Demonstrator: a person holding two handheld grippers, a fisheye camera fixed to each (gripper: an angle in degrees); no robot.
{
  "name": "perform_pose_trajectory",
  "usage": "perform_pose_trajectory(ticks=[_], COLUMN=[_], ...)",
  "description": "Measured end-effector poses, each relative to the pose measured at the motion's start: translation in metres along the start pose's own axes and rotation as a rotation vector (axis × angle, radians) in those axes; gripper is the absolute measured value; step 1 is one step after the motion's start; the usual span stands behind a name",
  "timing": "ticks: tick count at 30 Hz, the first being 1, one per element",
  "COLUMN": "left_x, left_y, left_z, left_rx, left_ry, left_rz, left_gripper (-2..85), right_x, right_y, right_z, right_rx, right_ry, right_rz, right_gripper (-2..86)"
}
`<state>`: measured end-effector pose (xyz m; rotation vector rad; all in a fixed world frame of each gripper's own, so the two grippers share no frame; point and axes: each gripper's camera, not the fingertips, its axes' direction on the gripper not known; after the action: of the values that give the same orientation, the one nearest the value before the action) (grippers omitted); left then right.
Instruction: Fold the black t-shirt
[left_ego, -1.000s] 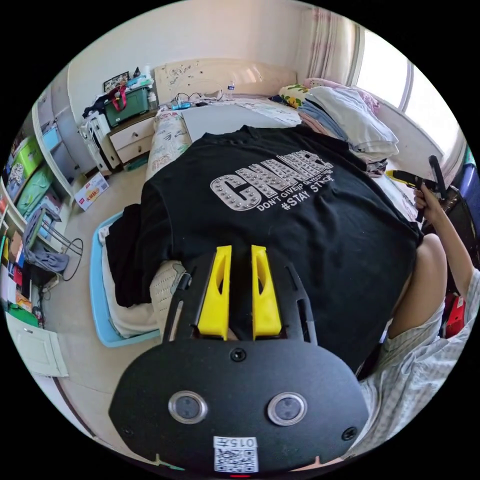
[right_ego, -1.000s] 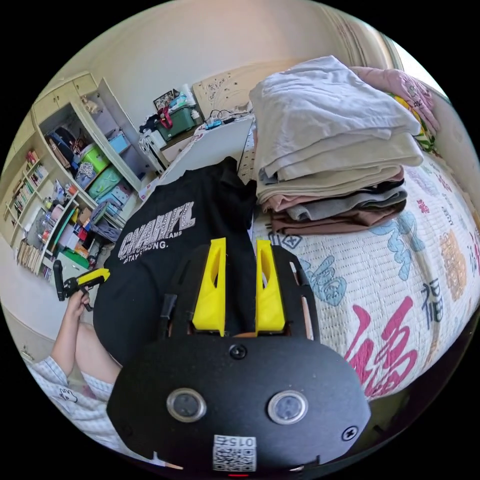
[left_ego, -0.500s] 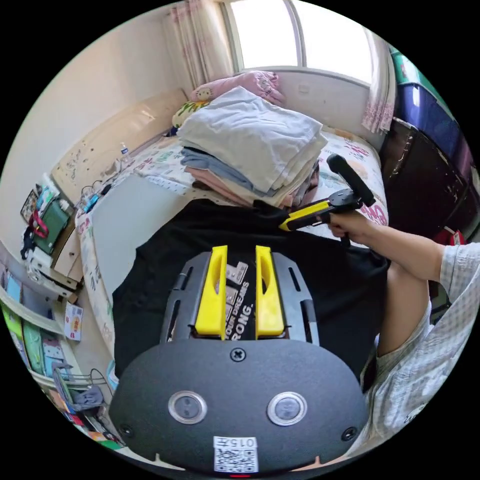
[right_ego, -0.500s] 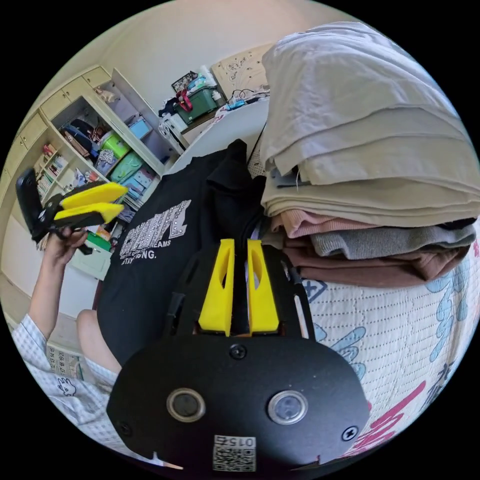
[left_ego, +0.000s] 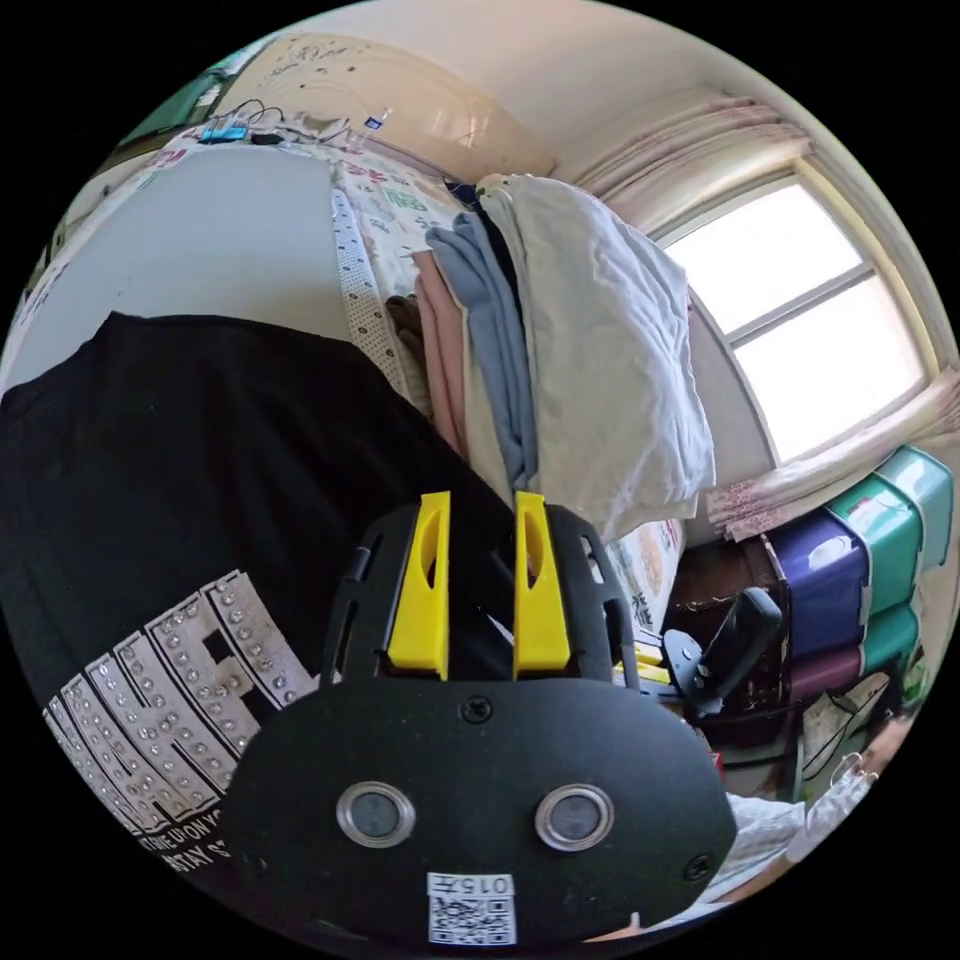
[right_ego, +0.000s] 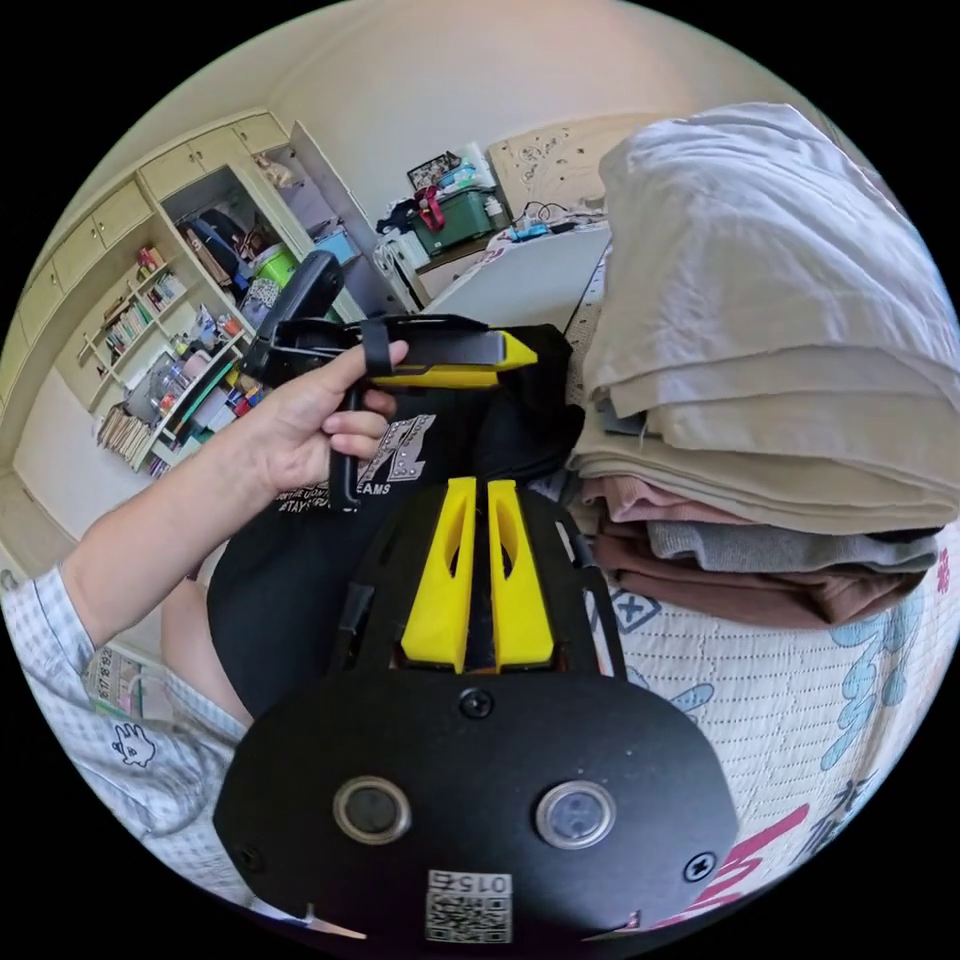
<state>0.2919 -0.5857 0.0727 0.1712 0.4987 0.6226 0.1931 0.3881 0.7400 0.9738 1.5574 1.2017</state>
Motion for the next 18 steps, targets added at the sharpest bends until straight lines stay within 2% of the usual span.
perform_pose_trajectory(ticks=[2,5,9,13,18], left_x=[-0.004,0.001,0.007,0.023,0.056], left_y=[-0.004,-0.007,-0.017,-0.043,-0.073], left_z=[0.002,-0.010,-0.047,-0.082,-0.065], left_rx=[-0.019,0.018,0.123,0.227,0.195], left_ry=[0.018,0.012,-0.030,0.040,0.078], left_rz=[-0.020,-0.006,0.004,0.082,0.173], left_gripper=[2.8,0.3,-0.3,-0.4,-0.1], right_x=[-0.019,-0.035,-0.043,-0.056,-0.057], right_y=[0.006,0.014,0.025,0.038,0.047], right_z=[0.002,-0.009,-0.044,-0.090,-0.113], right_rx=[-0.019,-0.011,0.071,0.205,0.255], right_ry=[0.033,0.076,0.135,0.150,0.204], right_rz=[-0.038,-0.067,-0.050,-0.025,0.020], right_gripper=[0.7,0.7,0.6,0.6,0.6])
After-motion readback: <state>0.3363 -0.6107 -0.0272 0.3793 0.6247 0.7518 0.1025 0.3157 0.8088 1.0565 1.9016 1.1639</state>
